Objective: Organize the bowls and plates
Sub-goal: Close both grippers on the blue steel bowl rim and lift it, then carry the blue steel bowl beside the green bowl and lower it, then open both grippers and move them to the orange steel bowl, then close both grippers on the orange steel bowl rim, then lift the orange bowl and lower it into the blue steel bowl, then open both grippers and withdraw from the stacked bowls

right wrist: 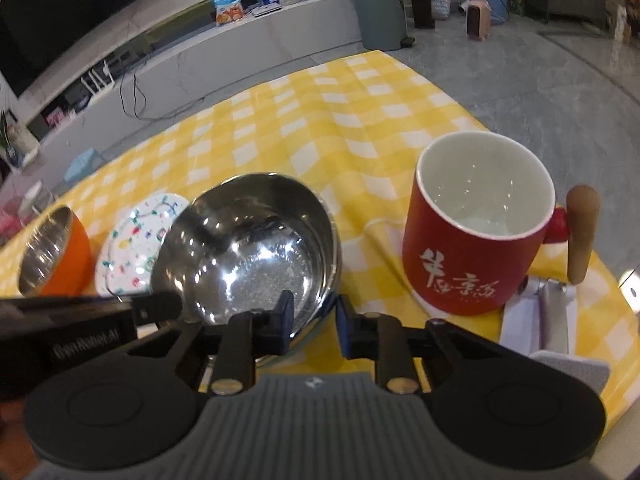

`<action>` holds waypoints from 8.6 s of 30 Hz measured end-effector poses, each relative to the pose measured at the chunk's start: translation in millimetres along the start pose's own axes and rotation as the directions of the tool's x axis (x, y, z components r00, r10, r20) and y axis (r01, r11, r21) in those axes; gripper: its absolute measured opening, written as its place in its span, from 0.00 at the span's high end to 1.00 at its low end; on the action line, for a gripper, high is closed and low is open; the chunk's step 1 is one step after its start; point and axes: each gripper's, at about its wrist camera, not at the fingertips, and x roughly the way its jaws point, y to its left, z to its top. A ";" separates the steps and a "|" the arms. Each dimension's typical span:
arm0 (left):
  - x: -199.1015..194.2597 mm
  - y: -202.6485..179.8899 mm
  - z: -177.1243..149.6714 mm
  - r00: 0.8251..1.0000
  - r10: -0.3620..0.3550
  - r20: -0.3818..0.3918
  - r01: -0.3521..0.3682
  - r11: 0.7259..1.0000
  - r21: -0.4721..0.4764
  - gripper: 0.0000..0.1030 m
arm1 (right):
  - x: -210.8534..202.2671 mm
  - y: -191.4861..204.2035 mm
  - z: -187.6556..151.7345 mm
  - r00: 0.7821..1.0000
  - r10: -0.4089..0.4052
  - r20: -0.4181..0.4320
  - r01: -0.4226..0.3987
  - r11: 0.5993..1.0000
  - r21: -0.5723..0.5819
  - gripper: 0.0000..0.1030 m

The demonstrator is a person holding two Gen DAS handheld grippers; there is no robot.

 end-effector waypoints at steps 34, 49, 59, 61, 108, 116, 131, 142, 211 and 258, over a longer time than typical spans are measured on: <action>-146.7 94.7 -119.5 0.987 0.155 -0.049 -0.162 0.962 -0.221 0.83 | -60.2 117.7 -69.7 0.909 0.358 -0.215 -0.413 0.845 -0.340 0.86; -129.8 118.8 -153.7 0.987 0.123 -0.099 -0.145 0.955 -0.258 0.83 | -34.0 137.0 -96.0 0.901 0.311 -0.302 -0.407 0.847 -0.343 0.85; -140.7 113.3 -156.2 0.997 0.064 -0.051 -0.075 0.968 -0.238 0.88 | -38.7 159.6 -113.1 0.900 0.300 -0.315 -0.417 0.803 -0.427 0.86; -144.5 118.4 -155.6 0.996 0.082 -0.033 -0.087 0.959 -0.268 0.88 | -34.5 159.0 -114.8 0.907 0.282 -0.312 -0.400 0.810 -0.430 0.86; -193.8 122.5 -156.2 0.939 0.318 0.131 -0.285 0.933 -0.221 0.20 | -60.7 156.3 -100.4 0.943 0.302 -0.138 -0.332 0.837 -0.434 0.03; -216.2 137.1 -136.8 0.927 0.325 0.190 -0.272 0.927 -0.257 0.20 | -93.8 135.9 -67.8 0.936 0.352 -0.004 -0.333 0.883 -0.332 0.03; -170.9 195.9 -75.5 0.947 0.270 0.177 -0.182 0.899 -0.398 0.20 | -104.6 144.3 11.9 0.946 0.264 0.187 -0.199 0.931 -0.307 0.03; -118.8 227.9 -45.4 0.949 0.273 0.159 -0.168 0.862 -0.479 0.21 | -34.5 185.8 55.3 0.969 0.227 0.094 -0.187 0.930 -0.315 0.18; -165.0 182.4 -44.2 0.970 0.123 0.208 -0.038 0.929 -0.369 0.86 | -105.8 208.5 -10.4 0.917 0.380 0.120 -0.325 0.888 -0.325 0.85; -159.5 148.3 -174.8 0.996 0.047 0.076 -0.017 0.933 -0.358 0.76 | -101.4 141.9 -130.6 0.915 0.377 -0.145 -0.403 0.868 -0.288 0.66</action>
